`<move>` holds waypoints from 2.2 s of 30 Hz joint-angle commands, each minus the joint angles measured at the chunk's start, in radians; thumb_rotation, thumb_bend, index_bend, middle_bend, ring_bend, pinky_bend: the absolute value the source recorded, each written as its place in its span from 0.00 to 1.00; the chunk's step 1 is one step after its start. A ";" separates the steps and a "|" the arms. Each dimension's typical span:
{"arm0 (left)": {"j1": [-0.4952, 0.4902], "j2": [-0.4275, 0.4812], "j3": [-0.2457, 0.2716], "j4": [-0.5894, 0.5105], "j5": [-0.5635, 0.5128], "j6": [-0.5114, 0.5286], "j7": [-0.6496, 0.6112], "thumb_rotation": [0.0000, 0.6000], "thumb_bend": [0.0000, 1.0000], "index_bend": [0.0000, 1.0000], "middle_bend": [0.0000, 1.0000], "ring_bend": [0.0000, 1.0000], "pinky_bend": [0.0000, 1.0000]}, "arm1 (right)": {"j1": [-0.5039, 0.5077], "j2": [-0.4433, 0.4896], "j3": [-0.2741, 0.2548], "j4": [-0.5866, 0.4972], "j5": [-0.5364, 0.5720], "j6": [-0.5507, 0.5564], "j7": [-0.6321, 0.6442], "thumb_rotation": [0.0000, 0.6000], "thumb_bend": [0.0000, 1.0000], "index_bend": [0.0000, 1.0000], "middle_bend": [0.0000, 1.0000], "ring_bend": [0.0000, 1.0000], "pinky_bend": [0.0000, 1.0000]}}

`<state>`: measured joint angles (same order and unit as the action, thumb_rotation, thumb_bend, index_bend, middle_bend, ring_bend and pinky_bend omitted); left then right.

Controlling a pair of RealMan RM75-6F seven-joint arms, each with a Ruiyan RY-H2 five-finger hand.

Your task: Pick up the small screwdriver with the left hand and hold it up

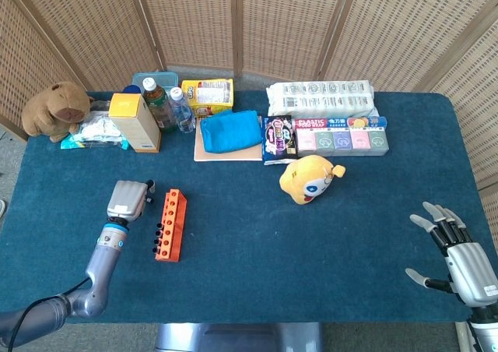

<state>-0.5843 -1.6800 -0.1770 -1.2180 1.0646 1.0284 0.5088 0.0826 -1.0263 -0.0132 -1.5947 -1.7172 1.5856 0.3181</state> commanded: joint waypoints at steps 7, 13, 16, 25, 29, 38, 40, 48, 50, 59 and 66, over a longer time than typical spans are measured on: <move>-0.006 -0.016 0.004 0.013 -0.023 -0.003 0.023 1.00 0.37 0.43 1.00 1.00 1.00 | 0.000 0.004 -0.001 0.000 0.000 0.001 0.011 1.00 0.06 0.16 0.04 0.00 0.00; -0.007 -0.018 0.005 0.014 -0.030 0.001 0.029 1.00 0.37 0.43 1.00 1.00 1.00 | 0.000 0.006 -0.001 0.001 0.002 0.001 0.016 1.00 0.06 0.16 0.04 0.00 0.00; -0.010 -0.021 0.006 0.016 -0.031 0.002 0.036 1.00 0.38 0.44 1.00 1.00 1.00 | 0.001 0.007 -0.001 0.000 0.004 0.000 0.017 1.00 0.06 0.16 0.04 0.00 0.00; -0.015 -0.043 0.009 0.027 -0.043 0.002 0.046 1.00 0.39 0.45 1.00 1.00 1.00 | -0.001 0.012 -0.002 0.001 0.005 0.005 0.028 1.00 0.06 0.16 0.04 0.00 0.00; -0.016 -0.045 0.005 0.029 -0.047 0.005 0.044 1.00 0.39 0.45 1.00 1.00 1.00 | -0.001 0.014 -0.002 0.001 0.005 0.007 0.034 1.00 0.06 0.16 0.04 0.00 0.00; -0.020 -0.049 0.004 0.036 -0.056 0.008 0.058 1.00 0.40 0.46 1.00 1.00 1.00 | -0.002 0.016 -0.002 0.003 0.003 0.011 0.040 1.00 0.06 0.16 0.04 0.00 0.00; -0.021 -0.052 0.003 0.039 -0.063 0.006 0.060 1.00 0.40 0.47 1.00 1.00 1.00 | -0.002 0.016 -0.002 0.004 0.002 0.012 0.042 1.00 0.06 0.16 0.04 0.00 0.00; -0.024 -0.061 0.002 0.051 -0.073 0.006 0.071 1.00 0.41 0.53 1.00 1.00 1.00 | -0.003 0.019 -0.003 0.005 0.000 0.015 0.049 1.00 0.06 0.16 0.05 0.00 0.00; -0.024 -0.062 0.002 0.051 -0.077 0.005 0.073 1.00 0.41 0.55 1.00 1.00 1.00 | -0.003 0.020 -0.002 0.005 0.001 0.017 0.052 1.00 0.06 0.16 0.05 0.00 0.00; -0.017 -0.047 0.000 0.025 -0.079 0.019 0.070 1.00 0.41 0.58 1.00 1.00 1.00 | -0.002 0.020 -0.003 0.008 -0.001 0.015 0.055 1.00 0.06 0.16 0.05 0.00 0.00; 0.008 0.052 -0.002 -0.122 -0.080 0.066 0.090 1.00 0.41 0.58 1.00 1.00 1.00 | 0.000 0.019 -0.005 0.008 -0.002 0.011 0.050 1.00 0.06 0.16 0.05 0.00 0.00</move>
<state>-0.5888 -1.6702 -0.1780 -1.2859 0.9855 1.0717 0.5873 0.0823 -1.0074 -0.0178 -1.5864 -1.7189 1.5969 0.3679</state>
